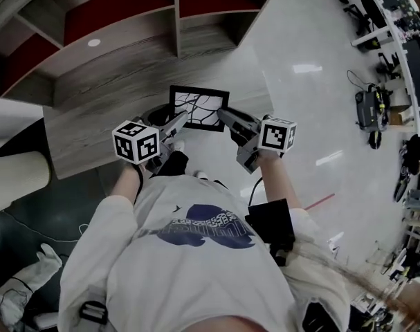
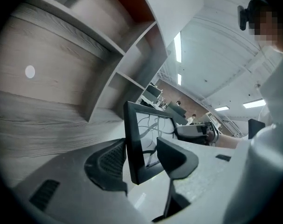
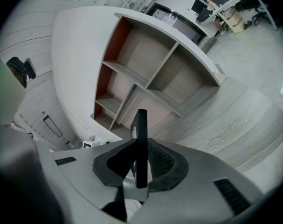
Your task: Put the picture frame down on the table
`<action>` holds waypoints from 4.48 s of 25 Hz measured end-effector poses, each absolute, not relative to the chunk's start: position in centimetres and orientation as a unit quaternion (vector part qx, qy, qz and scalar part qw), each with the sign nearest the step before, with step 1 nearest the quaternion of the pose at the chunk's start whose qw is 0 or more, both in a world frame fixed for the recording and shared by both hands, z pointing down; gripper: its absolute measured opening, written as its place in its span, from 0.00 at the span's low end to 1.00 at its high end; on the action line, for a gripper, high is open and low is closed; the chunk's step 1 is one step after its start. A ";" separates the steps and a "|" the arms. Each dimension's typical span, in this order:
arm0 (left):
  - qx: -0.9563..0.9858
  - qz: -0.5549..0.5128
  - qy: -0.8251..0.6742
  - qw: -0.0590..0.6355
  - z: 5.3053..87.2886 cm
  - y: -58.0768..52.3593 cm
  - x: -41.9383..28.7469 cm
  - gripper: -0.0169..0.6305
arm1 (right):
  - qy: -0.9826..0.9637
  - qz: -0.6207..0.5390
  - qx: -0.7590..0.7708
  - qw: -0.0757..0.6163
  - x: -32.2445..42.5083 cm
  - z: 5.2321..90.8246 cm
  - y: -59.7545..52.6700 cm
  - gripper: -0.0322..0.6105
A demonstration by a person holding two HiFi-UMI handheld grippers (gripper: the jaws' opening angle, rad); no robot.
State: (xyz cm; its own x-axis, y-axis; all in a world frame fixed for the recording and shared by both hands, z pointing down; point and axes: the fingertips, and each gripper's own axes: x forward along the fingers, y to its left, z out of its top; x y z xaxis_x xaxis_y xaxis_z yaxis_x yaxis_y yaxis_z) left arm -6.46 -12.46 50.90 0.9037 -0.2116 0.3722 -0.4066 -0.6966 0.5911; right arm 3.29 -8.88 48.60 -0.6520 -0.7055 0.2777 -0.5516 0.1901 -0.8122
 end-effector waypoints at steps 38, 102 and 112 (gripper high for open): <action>0.781 0.249 -0.293 0.493 65.2 -16.2 2.8 0.33 | 0.709 -0.605 -0.346 -0.112 12.9 62.0 -16.2 0.17; 0.689 0.312 -0.375 0.536 68.5 -16.1 1.6 0.33 | 0.643 -0.567 -0.373 -0.354 13.1 69.0 -17.2 0.21; 0.687 0.300 -0.381 0.541 68.4 -16.5 0.9 0.33 | 0.645 -0.565 -0.377 -0.350 13.2 68.9 -17.4 0.21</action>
